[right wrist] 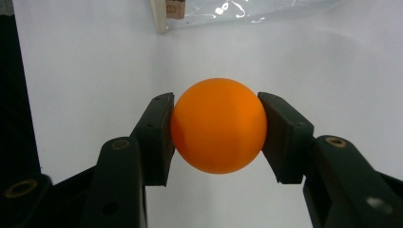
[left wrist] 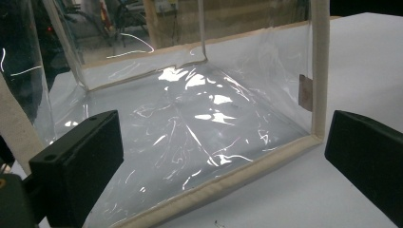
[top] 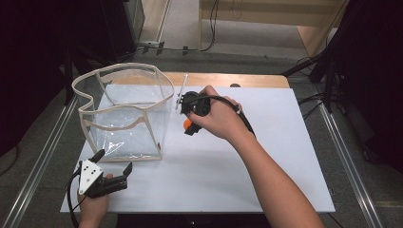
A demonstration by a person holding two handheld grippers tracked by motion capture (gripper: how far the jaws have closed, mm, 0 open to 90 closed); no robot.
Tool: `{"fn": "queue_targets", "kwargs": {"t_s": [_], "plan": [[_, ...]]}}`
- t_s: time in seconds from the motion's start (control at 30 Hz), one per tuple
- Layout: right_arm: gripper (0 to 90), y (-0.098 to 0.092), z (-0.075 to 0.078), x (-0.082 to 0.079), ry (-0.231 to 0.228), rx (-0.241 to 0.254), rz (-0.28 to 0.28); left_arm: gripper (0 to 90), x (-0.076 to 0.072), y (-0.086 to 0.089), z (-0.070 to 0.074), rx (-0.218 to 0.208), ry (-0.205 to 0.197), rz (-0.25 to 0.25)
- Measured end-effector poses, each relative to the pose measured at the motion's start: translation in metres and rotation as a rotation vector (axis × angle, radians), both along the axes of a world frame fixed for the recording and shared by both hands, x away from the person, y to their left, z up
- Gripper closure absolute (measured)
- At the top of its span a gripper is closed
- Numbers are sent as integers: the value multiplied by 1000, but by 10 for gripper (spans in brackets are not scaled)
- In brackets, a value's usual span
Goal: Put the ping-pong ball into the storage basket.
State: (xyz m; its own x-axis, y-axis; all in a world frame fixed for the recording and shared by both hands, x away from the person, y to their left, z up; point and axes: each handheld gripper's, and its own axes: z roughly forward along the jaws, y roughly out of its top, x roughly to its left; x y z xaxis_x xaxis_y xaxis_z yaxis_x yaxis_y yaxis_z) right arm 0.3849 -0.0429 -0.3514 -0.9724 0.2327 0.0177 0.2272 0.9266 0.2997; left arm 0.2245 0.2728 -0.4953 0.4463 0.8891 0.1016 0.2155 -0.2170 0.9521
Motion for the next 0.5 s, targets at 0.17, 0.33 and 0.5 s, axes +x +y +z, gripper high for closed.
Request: {"fn": "queue_targets", "kwargs": {"t_s": [0.17, 0.33, 0.5], "plan": [[476, 2, 9, 3, 10, 9, 1, 0, 0, 0, 0, -2, 0, 0], [476, 4, 16, 6, 5, 17, 17, 0, 0, 0, 0, -3, 1, -1], [476, 7, 27, 7, 2, 13, 17, 0, 0, 0, 0, -2, 1, -2]]}}
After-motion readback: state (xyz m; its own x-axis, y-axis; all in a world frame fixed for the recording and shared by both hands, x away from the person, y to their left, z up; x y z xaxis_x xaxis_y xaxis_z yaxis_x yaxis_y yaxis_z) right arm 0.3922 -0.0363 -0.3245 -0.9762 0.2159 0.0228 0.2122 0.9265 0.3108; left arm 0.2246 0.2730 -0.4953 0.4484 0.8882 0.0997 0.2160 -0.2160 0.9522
